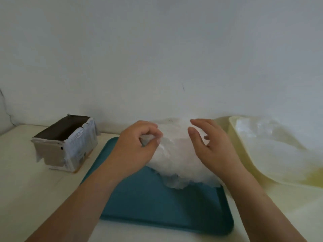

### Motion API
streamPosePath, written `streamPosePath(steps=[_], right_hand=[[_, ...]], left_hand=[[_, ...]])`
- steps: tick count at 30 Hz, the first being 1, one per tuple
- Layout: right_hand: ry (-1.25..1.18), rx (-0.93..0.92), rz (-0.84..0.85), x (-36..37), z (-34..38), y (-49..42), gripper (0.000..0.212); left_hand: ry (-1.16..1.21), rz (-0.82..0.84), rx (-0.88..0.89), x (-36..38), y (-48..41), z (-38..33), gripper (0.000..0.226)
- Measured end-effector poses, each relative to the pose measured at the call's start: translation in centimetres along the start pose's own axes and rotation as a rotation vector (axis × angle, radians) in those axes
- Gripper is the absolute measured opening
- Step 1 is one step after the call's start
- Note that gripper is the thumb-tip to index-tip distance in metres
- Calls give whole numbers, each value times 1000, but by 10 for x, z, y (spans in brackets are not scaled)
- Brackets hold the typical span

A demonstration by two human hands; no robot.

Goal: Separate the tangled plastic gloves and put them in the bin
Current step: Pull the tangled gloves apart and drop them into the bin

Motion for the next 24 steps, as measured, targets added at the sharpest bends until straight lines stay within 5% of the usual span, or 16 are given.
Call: streamPosePath(steps=[8, 12, 17, 20, 24], right_hand=[[-508, 270, 338, 12, 14, 12, 62], [-556, 321, 454, 21, 10, 17, 65], [-710, 290, 565, 29, 14, 23, 40], [-923, 349, 513, 32, 17, 23, 22], [-828, 370, 351, 27, 10, 18, 32]], left_hand=[[465, 198, -37, -8, 6, -33, 31], [665, 214, -69, -9, 4, -29, 31], [912, 419, -176, -1, 9, -32, 15], [742, 251, -231, -2, 5, -24, 8], [742, -56, -433, -12, -5, 2, 49]])
Point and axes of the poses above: each hand's wrist, its own y-axis away from the middle knuckle, its own x-axis out of the palm, z = x × y, the point moved 6 cm from there along -y, towards the middle knuckle, and after that the axes turned 6 degrees about -z, right-handed, at the moved point
